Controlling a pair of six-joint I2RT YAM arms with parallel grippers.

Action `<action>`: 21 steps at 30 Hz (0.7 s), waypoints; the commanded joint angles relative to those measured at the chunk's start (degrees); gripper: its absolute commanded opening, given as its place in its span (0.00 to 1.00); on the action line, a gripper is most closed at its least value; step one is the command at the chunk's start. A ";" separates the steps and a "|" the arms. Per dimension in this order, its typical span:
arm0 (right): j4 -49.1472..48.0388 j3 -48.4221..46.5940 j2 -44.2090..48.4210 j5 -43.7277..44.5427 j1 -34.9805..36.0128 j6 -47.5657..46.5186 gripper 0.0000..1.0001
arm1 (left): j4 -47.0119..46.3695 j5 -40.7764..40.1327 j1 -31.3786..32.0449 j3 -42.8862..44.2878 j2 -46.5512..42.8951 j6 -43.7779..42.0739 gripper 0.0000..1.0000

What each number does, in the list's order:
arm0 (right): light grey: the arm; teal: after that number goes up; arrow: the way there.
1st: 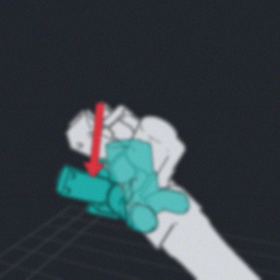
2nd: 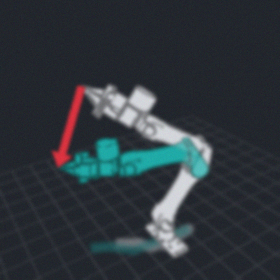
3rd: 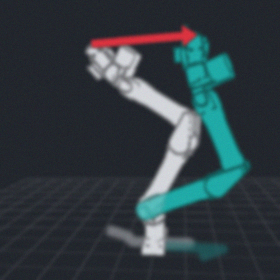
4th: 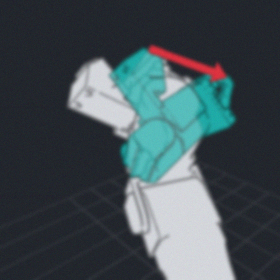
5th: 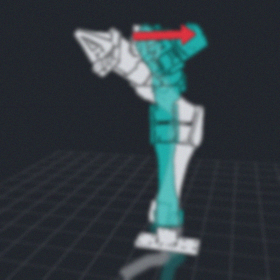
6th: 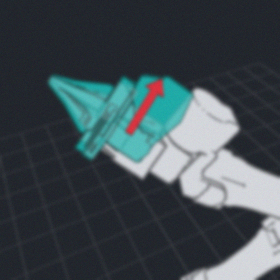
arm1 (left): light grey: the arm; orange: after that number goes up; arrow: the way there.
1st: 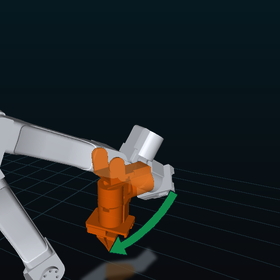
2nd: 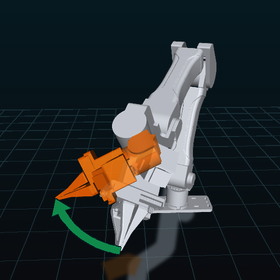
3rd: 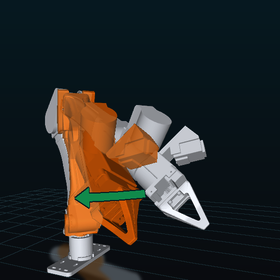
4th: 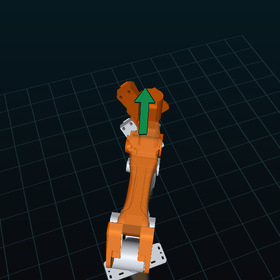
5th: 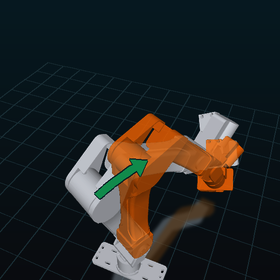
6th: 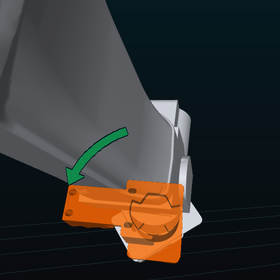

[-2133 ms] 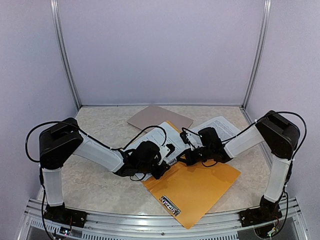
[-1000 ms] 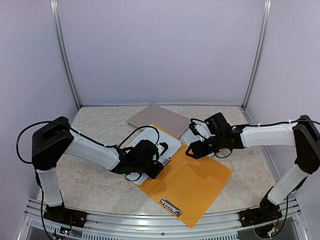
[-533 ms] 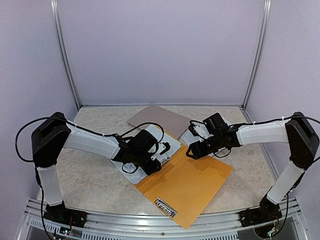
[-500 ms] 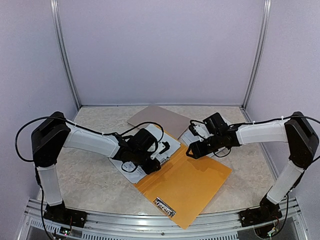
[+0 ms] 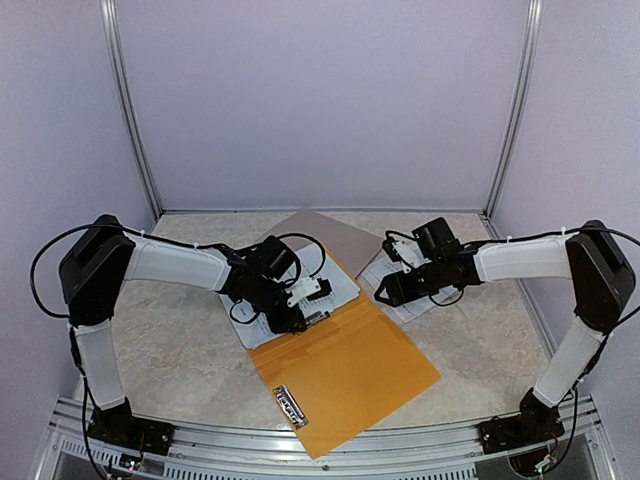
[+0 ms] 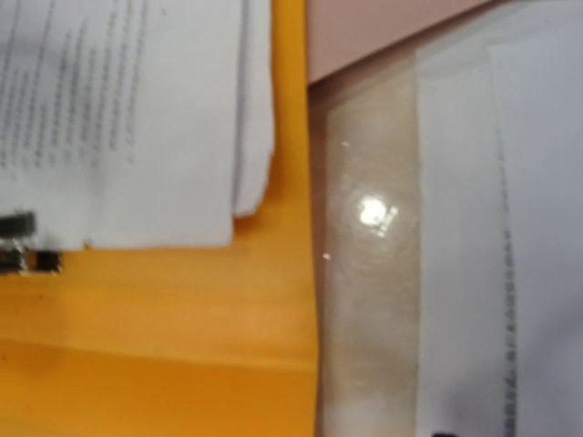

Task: Put the files into the folder
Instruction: Clamp the file with the spring clip on the folder.

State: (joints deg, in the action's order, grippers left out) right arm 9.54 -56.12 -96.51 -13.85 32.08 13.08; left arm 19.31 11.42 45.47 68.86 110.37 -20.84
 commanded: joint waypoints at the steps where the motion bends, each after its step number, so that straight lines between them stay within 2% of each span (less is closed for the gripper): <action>1: -2.30 0.20 -1.47 -2.39 -0.32 0.15 0.64 | 1.60 6.06 -0.89 0.15 -0.55 -9.33 0.30; 7: -2.25 -1.52 -3.87 -2.62 -0.33 -0.97 0.65 | 4.28 8.49 -0.91 5.56 2.49 -14.56 0.32; 10: -3.07 -3.50 -7.05 -3.21 -0.74 -1.53 0.68 | 5.31 8.51 -1.06 7.64 3.79 -15.85 0.35; 14: -4.57 -8.42 -12.81 -8.08 -1.86 -1.84 0.73 | 3.49 7.71 -2.05 7.23 3.38 -13.46 0.46; 16: -4.28 -11.14 -15.69 -9.56 -1.92 -2.37 0.74 | -0.07 7.49 -2.62 4.60 1.43 -11.61 0.54; 17: -4.30 -12.34 -16.92 -10.45 -1.91 -2.55 0.75 | -3.39 7.23 -2.87 2.57 0.18 -10.67 0.65; 18: -4.30 -13.34 -17.97 -11.47 -1.93 -2.74 0.75 | -5.86 7.02 -2.93 0.56 -2.17 -10.03 0.94; 19: -4.25 -14.33 -18.88 -12.48 -1.93 -2.80 0.75 | -8.23 6.43 -2.93 -1.32 -4.14 -9.09 0.98; 21: -4.31 -15.95 -20.57 -13.77 -1.86 -2.68 0.76 | -11.42 5.13 -2.93 -4.23 -7.42 -6.82 0.99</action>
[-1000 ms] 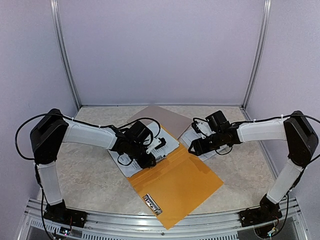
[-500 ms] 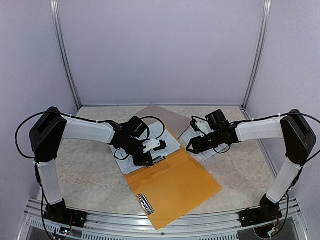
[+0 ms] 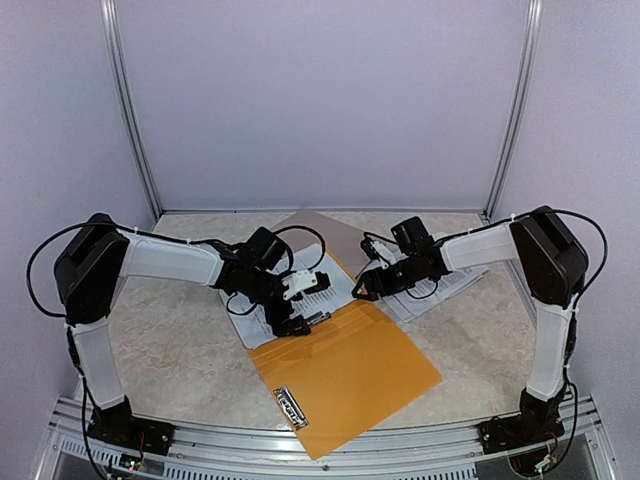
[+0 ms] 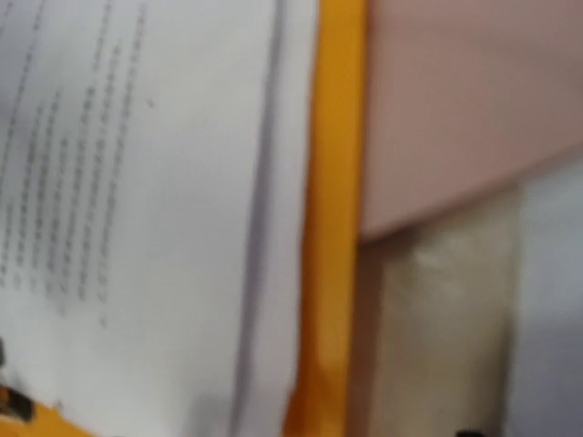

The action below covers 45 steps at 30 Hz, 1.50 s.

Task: Put the files into the folder
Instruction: Clamp the file with the spring clip on the folder, then rotate the folder with some files at the center of the board.

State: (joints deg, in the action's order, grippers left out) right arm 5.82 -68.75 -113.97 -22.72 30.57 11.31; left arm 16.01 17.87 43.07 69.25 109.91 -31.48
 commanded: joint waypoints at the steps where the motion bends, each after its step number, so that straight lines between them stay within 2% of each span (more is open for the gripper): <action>1: -0.48 -3.96 -3.93 -5.63 -0.41 -0.91 0.75 | -9.25 -2.32 -0.53 -5.79 -8.04 5.22 0.99; 7: -3.19 -5.30 -6.79 -10.57 -0.41 1.62 0.61 | -11.15 -10.29 -0.53 -11.90 -15.78 17.88 0.99; 13: -6.44 -4.67 -9.05 -14.89 -0.41 4.93 0.44 | -9.34 -17.46 -0.30 -19.29 -23.60 35.60 0.99; 18: -10.28 -3.80 -9.15 -15.53 -0.59 7.71 0.22 | -8.51 -20.54 0.33 -24.05 -28.60 44.73 0.99; 19: -11.22 -3.38 -8.87 -15.90 -0.77 8.48 0.15 | -8.26 -21.08 0.35 -24.42 -28.97 45.68 0.99; 22: -14.38 -2.03 -7.69 -16.97 -1.16 10.77 0.00 | -6.83 -22.71 0.35 -24.12 -28.80 47.76 0.99; 36: -28.11 9.04 2.93 -14.34 -4.01 22.11 0.00 | -0.86 -26.21 0.52 -18.54 -26.01 54.73 0.99; 45: -34.47 19.04 13.80 -3.55 -4.37 28.32 0.00 | 4.25 -28.29 0.35 -13.03 -24.80 57.54 0.99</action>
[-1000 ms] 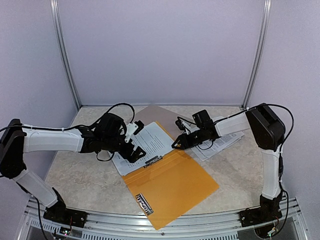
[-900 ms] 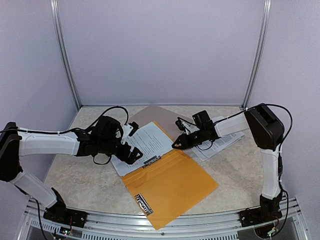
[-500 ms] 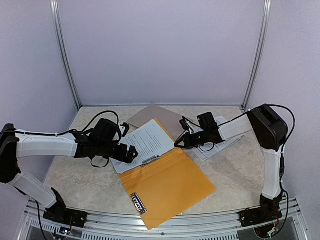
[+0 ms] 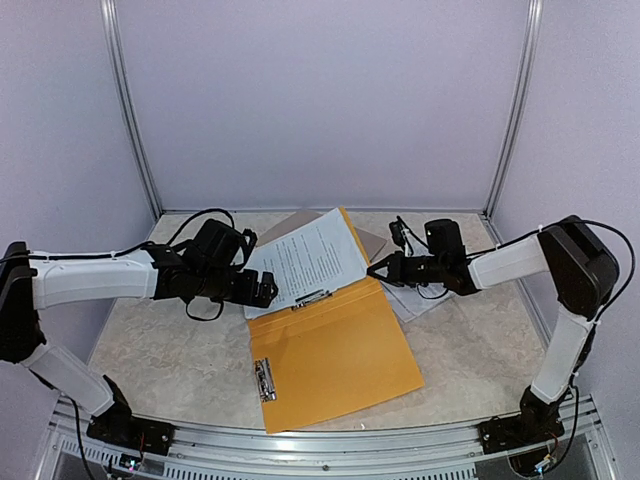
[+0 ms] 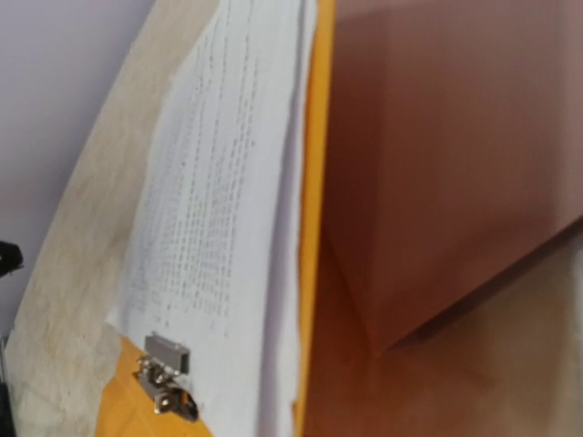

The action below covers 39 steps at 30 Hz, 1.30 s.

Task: Put the files into the folder
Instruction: Rotate the folder with some files at the center of the board.

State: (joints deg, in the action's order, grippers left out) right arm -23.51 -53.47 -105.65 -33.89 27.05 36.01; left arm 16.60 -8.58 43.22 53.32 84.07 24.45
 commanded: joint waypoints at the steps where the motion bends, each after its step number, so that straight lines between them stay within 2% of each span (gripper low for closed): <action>1: -5.75 4.87 6.54 9.12 -0.81 4.42 0.00 | 4.41 -1.69 0.15 3.53 1.23 1.69 0.99; 7: -9.33 12.63 12.22 18.38 -0.86 9.74 0.00 | 8.90 -3.28 -0.29 7.65 5.47 6.19 0.99; 17: -14.40 27.40 23.57 32.11 0.67 17.60 0.00 | 8.47 0.81 -2.62 8.09 7.89 11.92 0.99; 24: -15.65 31.44 26.31 43.33 8.37 22.87 0.00 | 7.82 6.50 -2.88 6.56 5.75 14.82 0.99; 30: -16.56 32.37 25.04 55.43 16.98 27.81 0.00 | 5.01 11.64 -2.90 1.46 2.68 19.02 0.99; 33: -18.59 32.44 22.66 61.22 21.80 30.26 0.00 | 5.22 11.67 -2.90 0.49 1.77 19.50 0.99; 39: -22.32 27.60 13.20 61.79 27.33 32.76 0.00 | 6.77 9.66 -2.97 -0.05 -0.29 19.07 0.99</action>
State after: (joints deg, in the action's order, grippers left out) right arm -42.65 -22.26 -86.83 25.08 51.57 66.30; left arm 22.70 1.61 40.56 54.22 86.61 43.18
